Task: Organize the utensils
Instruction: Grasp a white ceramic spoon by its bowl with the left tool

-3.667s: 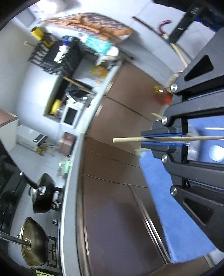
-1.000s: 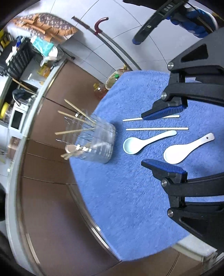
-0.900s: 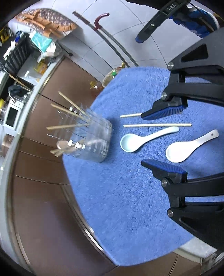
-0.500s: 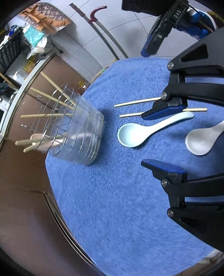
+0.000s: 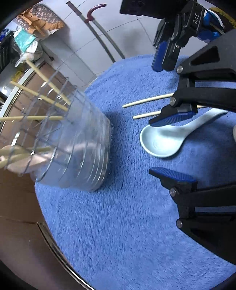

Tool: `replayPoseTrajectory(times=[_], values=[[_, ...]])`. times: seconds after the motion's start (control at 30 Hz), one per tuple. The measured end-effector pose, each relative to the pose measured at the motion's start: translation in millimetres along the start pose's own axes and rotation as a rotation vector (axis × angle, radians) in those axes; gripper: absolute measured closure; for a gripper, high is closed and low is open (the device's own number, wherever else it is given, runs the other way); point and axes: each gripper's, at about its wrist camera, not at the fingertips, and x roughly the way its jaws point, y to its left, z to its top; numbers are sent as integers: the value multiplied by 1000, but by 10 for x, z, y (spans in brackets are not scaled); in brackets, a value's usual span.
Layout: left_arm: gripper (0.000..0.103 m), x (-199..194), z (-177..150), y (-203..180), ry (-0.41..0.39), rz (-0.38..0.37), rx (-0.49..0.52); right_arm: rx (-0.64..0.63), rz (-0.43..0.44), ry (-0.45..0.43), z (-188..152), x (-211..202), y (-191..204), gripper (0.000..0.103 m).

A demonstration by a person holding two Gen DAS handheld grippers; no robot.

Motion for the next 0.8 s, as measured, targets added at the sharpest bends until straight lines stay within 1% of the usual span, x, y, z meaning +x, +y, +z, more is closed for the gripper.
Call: replayPoseTrajectory(times=[0.03, 0.1, 0.2, 0.27, 0.4, 0.53, 0.7, 0.8], values=[[61, 30, 8, -20, 2, 4, 10, -1, -3, 4, 9, 18, -6, 77], [71, 88, 5, -46, 12, 17, 27, 0, -6, 12, 37, 55, -7, 77], [78, 172, 2, -63, 27, 58, 51, -4, -9, 25, 83, 122, 4, 77], [80, 181, -2, -80, 23, 74, 67, -10, -11, 37, 115, 181, 34, 77], [88, 210, 11, -74, 26, 85, 71, -14, -22, 75, 187, 343, 82, 77], [91, 221, 25, -58, 28, 84, 82, -15, -52, 125, 271, 540, 100, 77], [93, 141, 26, -11, 28, 80, 105, -11, -105, 200, 392, 840, 98, 77], [93, 75, 6, 46, 19, 77, 102, -23, -130, 217, 442, 928, 136, 77]])
